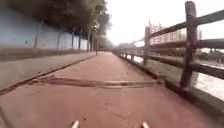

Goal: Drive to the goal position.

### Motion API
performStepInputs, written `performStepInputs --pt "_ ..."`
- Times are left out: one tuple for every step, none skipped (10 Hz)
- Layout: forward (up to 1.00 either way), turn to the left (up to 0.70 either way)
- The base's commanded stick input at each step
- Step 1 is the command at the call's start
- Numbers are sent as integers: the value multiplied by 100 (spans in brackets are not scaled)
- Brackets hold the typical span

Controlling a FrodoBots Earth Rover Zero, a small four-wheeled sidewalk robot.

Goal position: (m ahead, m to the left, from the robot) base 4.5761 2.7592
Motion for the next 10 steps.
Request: performStepInputs --pt "70 0" --pt "70 0" --pt "70 0" --pt "70 9" --pt "70 20" --pt "70 0" --pt "70 0" --pt "70 0" --pt "70 0" --pt "70 0"
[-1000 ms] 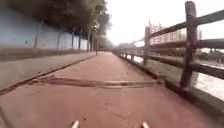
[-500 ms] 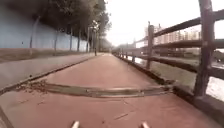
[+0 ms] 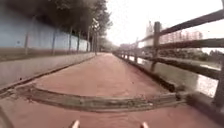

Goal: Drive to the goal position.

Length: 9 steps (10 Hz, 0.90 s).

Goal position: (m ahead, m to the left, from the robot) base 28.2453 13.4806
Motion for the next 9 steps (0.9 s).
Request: performStepInputs --pt "70 0" --pt "70 0" --pt "70 0" --pt "70 0" --pt "70 0" --pt "70 0" --pt "70 0" --pt "70 0" --pt "70 0"
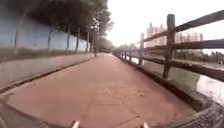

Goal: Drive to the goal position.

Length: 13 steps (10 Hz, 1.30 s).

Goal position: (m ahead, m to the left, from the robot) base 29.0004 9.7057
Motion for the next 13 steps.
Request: performStepInputs --pt "70 0" --pt "70 0" --pt "70 0" --pt "70 0" --pt "70 0" --pt "70 0" --pt "70 0" --pt "70 0" --pt "70 0" --pt "70 0" --pt "70 0" --pt "70 0" --pt "70 0"
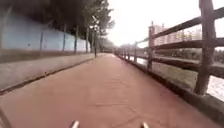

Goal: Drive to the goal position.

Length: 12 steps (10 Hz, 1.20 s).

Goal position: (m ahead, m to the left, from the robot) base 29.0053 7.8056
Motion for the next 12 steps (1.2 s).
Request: performStepInputs --pt "70 0" --pt "70 0" --pt "70 0" --pt "70 0" --pt "70 0" --pt "70 0" --pt "70 0" --pt "70 0" --pt "70 0" --pt "70 0" --pt "70 0" --pt "70 0"
